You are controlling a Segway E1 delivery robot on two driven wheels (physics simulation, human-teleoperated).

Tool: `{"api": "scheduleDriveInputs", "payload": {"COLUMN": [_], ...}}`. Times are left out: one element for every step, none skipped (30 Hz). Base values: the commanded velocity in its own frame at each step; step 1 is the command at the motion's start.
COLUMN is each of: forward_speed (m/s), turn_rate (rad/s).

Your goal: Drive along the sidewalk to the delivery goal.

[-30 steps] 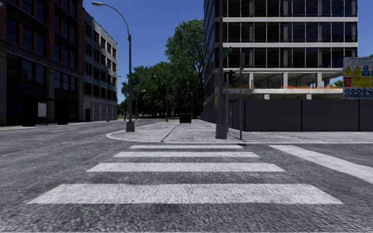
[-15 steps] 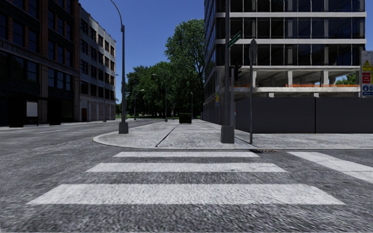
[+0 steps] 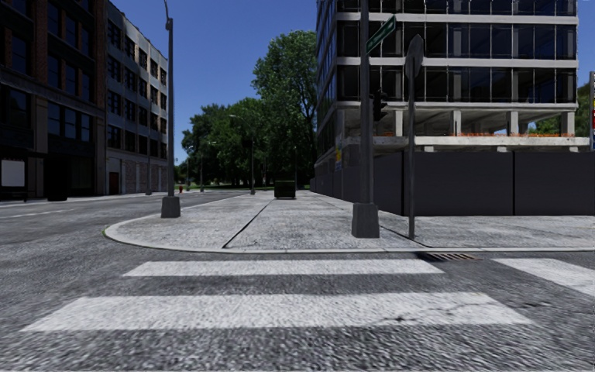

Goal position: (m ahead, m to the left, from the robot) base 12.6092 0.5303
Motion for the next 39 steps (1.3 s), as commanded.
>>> {"api": "scheduleDriveInputs", "payload": {"forward_speed": [2.0,2.0,2.0,2.0,2.0,2.0,2.0,2.0,2.0,2.0,2.0,2.0,2.0,2.0,2.0,2.0,2.0,2.0,2.0,2.0,2.0,2.0,2.0,2.0,2.0,2.0,2.0,2.0,2.0,2.0,2.0,2.0,2.0,2.0,2.0,1.97,1.89,1.82,1.79], "turn_rate": [-0.01,0.0,0.0,0.0,0.0,0.0,0.0,0.0,0.0,0.0,0.0,0.0,0.0,0.0,0.0,0.0,0.0,0.0,0.0,0.0,0.0,0.0,0.0,0.0,0.0,0.0,0.0,0.0,0.0,0.0,0.0,0.0,0.0,0.0,0.0,0.0,0.0,0.0,0.0]}}
